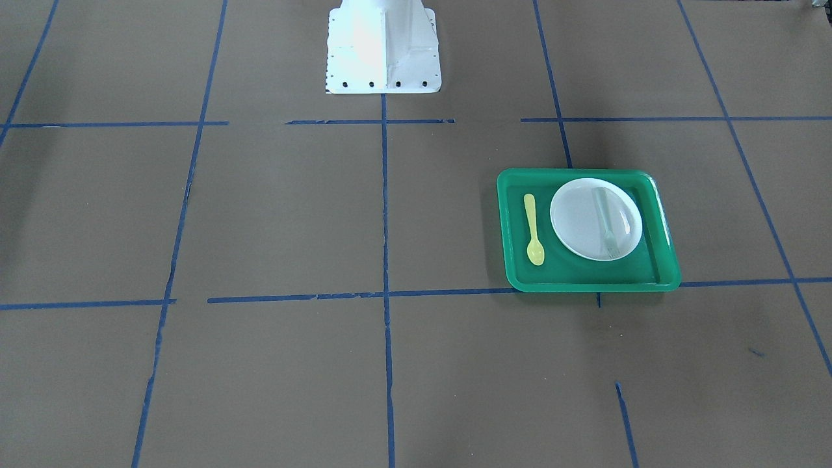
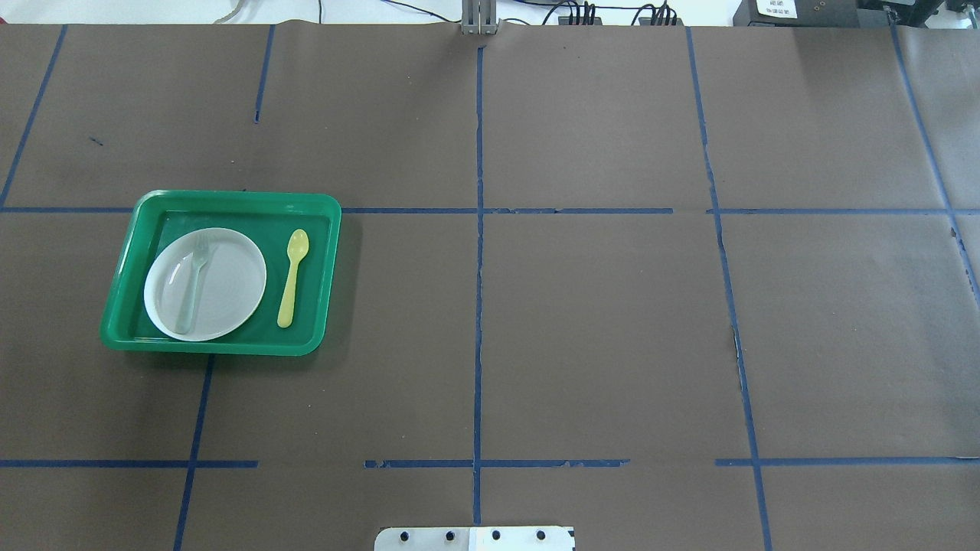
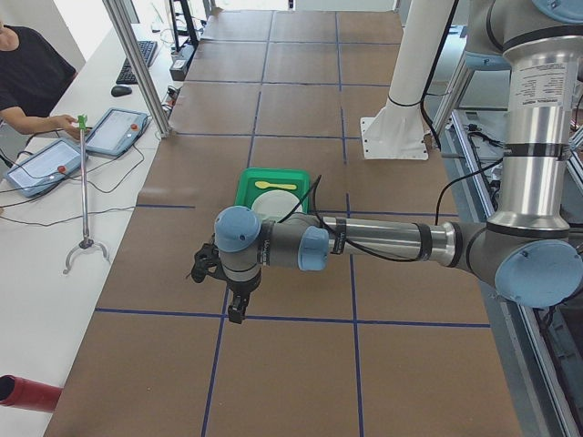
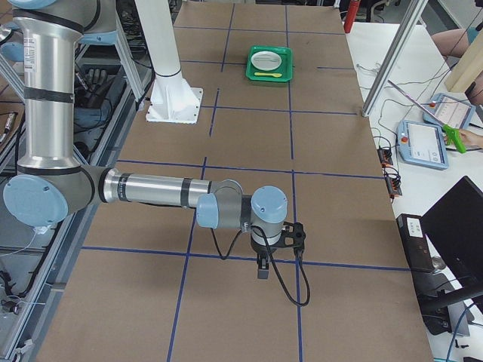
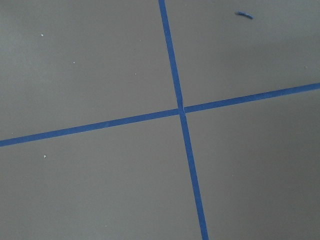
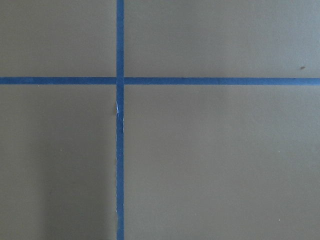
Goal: Place spoon
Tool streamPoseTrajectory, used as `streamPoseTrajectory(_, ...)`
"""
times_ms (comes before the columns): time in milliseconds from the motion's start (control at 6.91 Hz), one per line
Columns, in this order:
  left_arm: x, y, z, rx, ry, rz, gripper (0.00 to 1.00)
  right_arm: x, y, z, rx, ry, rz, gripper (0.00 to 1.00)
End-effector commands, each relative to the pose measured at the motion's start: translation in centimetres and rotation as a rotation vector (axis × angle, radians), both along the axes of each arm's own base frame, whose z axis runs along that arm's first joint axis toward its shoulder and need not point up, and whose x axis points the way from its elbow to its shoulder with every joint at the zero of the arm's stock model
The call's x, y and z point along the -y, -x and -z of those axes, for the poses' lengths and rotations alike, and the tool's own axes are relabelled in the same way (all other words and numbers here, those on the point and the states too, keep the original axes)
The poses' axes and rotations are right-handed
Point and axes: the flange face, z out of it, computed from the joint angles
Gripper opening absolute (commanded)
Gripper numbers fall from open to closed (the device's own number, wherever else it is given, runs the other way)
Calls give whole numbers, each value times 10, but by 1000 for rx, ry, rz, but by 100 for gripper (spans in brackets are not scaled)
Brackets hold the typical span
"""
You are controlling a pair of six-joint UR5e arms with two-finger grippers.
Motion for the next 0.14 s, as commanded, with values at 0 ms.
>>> streamPoseTrajectory(0, 0, 0, 1, 0, -1, 0, 100, 0, 0, 0, 0, 0, 0, 100)
